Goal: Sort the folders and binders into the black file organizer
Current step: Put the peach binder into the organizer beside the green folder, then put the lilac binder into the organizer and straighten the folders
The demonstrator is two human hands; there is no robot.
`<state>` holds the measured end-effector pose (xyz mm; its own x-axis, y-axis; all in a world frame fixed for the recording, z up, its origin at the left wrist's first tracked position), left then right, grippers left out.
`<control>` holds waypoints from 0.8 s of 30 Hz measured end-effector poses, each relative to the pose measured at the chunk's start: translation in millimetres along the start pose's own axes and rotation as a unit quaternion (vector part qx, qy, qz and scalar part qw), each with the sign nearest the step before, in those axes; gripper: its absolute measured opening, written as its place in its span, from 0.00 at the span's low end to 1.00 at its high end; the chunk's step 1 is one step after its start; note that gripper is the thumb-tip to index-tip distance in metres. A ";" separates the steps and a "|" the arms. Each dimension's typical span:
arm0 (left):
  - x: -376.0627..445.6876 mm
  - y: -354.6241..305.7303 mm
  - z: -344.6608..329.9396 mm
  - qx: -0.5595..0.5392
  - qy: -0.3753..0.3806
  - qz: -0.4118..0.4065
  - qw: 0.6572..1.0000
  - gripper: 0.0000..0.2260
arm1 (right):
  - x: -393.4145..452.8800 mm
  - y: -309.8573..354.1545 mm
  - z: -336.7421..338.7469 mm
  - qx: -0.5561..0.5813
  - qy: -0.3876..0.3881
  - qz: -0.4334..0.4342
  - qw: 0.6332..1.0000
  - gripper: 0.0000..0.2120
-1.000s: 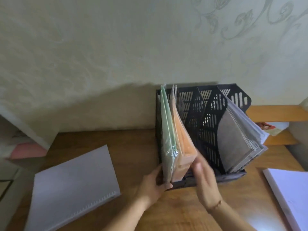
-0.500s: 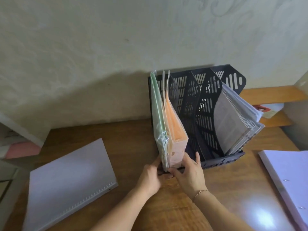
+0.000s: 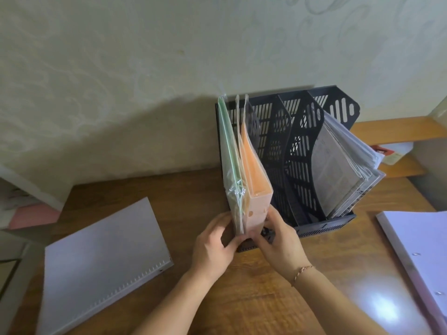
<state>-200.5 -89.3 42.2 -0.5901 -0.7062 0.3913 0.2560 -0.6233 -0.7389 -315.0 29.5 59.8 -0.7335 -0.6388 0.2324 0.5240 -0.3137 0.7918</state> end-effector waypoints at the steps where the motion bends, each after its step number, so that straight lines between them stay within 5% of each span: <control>1: 3.2 -3.8 3.5 0.001 -0.002 -0.014 1.000 0.24 | 0.5 -0.3 -3.0 -0.019 0.011 0.003 1.000 0.26; 6: 10.1 -9.0 0.6 -0.012 0.002 -0.017 1.000 0.15 | -2.8 -5.3 -6.9 -0.040 -0.001 -0.014 0.999 0.17; 14: -2.6 1.1 -3.7 -0.040 -0.073 0.013 0.996 0.18 | -10.8 -16.7 -14.9 0.012 0.090 -0.053 0.994 0.32; 18: -53.2 1.2 5.9 -0.019 -0.224 0.011 0.974 0.22 | -44.5 -12.7 36.1 0.063 -0.026 -0.019 0.998 0.27; 24: -108.4 -89.7 -92.4 -0.127 -0.078 -0.074 0.986 0.15 | -146.3 -132.5 193.8 -0.088 -0.216 -0.112 0.966 0.23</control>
<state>-230.2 74.2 15.4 -0.4761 -0.6692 0.5705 -0.0362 -0.6332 -0.7731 -361.1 300.7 30.3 -0.9293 -0.1995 0.3108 0.3687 -0.5487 0.7503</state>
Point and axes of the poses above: each hand's wrist, its own x-axis towards the middle knuckle, its own z-axis out of the back of the hand, y = z × x, the point moved 9 cm from there along x, towards the middle knuckle, and after that the axes turned 13 degrees about -y, right-handed, at the moved point
